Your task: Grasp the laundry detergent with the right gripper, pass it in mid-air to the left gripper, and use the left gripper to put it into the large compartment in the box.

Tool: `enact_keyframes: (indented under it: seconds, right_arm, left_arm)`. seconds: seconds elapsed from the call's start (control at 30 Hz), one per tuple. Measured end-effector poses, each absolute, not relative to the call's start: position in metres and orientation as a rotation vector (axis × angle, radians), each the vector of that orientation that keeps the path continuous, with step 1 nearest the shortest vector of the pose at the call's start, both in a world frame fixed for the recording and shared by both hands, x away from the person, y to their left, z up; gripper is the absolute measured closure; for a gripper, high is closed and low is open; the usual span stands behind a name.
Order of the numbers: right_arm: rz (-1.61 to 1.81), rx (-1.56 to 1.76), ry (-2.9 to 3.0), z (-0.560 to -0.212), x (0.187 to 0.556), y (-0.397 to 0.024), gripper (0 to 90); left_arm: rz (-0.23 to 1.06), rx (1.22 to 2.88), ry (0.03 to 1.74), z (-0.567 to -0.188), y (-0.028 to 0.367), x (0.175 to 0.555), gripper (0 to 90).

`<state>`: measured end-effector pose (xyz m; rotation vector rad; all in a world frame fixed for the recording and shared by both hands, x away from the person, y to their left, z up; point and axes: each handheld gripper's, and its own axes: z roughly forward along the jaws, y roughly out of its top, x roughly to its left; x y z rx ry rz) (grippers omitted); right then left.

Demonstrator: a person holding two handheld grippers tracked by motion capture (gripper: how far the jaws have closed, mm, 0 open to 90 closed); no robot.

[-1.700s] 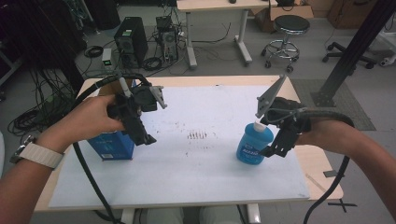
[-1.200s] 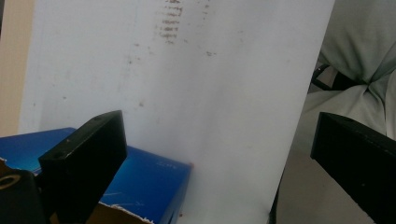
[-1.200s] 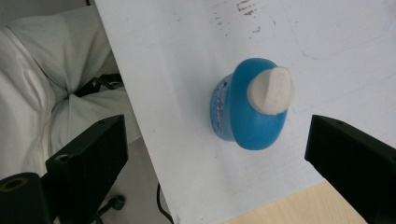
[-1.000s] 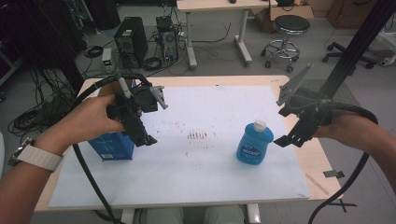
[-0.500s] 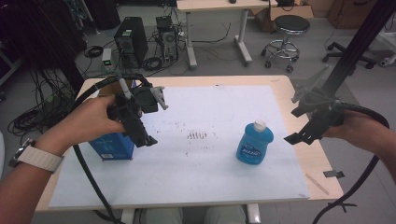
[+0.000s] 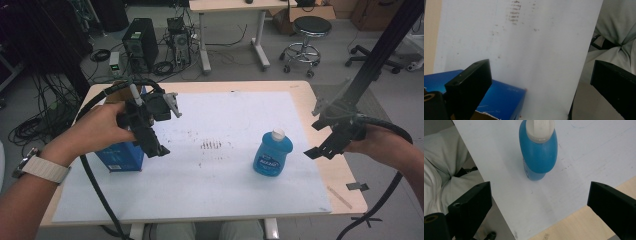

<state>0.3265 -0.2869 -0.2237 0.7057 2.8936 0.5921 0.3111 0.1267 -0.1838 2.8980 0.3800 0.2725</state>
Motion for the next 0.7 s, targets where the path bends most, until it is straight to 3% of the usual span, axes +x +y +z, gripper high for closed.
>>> enact_keyframes:
  seconds: [0.7]
  right_arm:
    - [0.704, 0.664, 2.872, -0.248, 0.327, -0.292, 5.8]
  left_arm:
    - [0.268, 2.901, 0.378, -0.186, 0.124, 0.312, 4.2]
